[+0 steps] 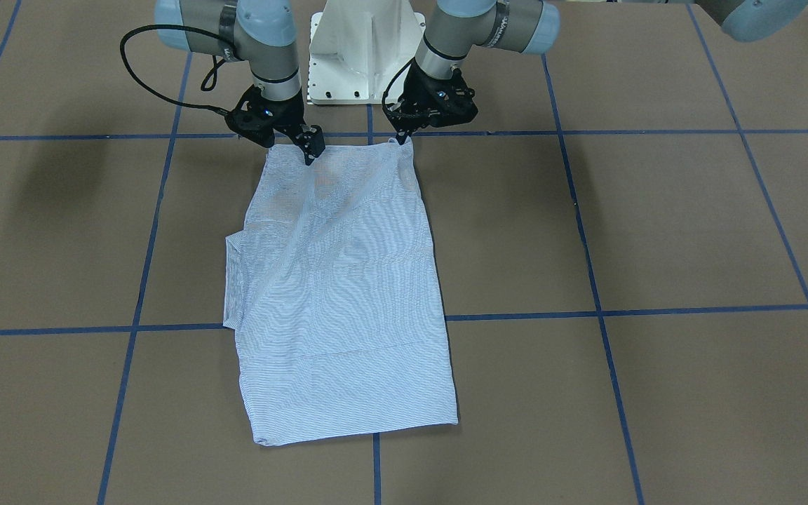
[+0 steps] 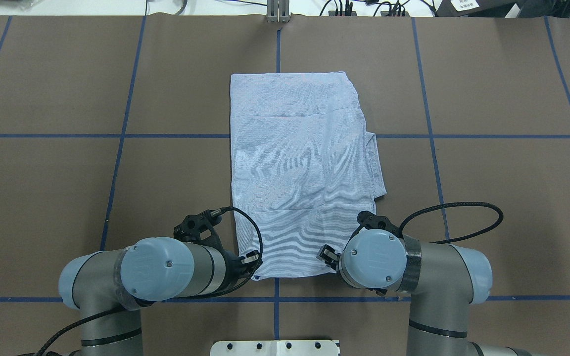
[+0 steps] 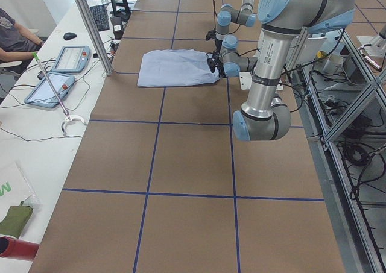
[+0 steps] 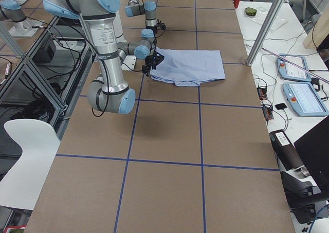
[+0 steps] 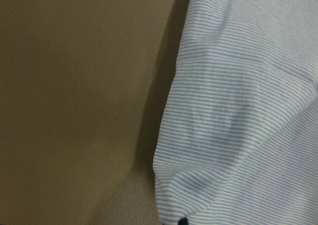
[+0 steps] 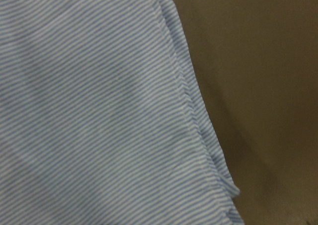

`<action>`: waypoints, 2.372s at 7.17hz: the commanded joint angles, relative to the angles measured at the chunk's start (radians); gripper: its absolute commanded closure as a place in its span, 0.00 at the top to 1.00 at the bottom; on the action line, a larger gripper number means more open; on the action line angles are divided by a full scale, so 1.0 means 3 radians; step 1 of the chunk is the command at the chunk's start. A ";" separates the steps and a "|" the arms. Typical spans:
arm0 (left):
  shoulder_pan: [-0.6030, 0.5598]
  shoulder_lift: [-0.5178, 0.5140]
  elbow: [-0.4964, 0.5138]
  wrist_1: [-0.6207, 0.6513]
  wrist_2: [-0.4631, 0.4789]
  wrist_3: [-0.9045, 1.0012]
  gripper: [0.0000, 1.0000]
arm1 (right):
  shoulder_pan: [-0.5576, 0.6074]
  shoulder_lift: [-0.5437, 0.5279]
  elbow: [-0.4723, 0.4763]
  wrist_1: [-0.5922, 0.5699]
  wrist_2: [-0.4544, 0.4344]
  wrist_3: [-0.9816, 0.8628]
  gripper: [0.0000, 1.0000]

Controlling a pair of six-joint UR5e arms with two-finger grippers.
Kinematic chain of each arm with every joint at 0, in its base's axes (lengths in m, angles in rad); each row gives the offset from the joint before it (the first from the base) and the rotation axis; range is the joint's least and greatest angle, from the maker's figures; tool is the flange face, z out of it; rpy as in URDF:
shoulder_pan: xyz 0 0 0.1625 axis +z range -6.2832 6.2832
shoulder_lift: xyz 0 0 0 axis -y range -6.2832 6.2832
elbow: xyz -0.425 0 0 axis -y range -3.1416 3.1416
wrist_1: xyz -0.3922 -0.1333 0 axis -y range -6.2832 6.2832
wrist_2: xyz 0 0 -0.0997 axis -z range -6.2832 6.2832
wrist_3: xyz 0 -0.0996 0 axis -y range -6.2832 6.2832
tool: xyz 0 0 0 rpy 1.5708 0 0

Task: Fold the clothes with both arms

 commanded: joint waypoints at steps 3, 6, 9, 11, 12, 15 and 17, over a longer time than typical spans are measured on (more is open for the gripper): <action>0.0005 0.0000 0.0000 0.0000 0.0005 -0.0002 0.00 | 0.0005 -0.0014 0.0003 0.0000 0.0009 0.0000 0.77; 0.0005 0.0000 0.0006 0.0000 0.0005 -0.0002 0.00 | 0.0005 -0.0024 0.0003 0.0000 0.0019 0.0000 0.81; 0.0005 0.0000 0.0006 0.0000 0.0010 -0.0002 0.00 | -0.0026 -0.0024 0.0003 -0.0066 0.0019 0.0000 0.87; 0.0010 0.0000 0.0011 0.0000 0.0025 -0.0013 0.00 | -0.0036 -0.0024 -0.0002 -0.0066 0.0019 0.0005 0.85; 0.0016 0.0000 0.0016 0.0000 0.0026 -0.0018 0.00 | -0.0036 -0.0024 -0.0012 -0.0066 0.0019 0.0005 0.78; 0.0021 0.0000 0.0026 0.0000 0.0031 -0.0018 0.00 | -0.0036 -0.0014 -0.0007 -0.0066 0.0019 0.0026 0.26; 0.0021 0.0000 0.0026 0.0000 0.0026 -0.0018 0.00 | -0.0031 -0.0014 0.0008 -0.0066 0.0019 0.0026 0.00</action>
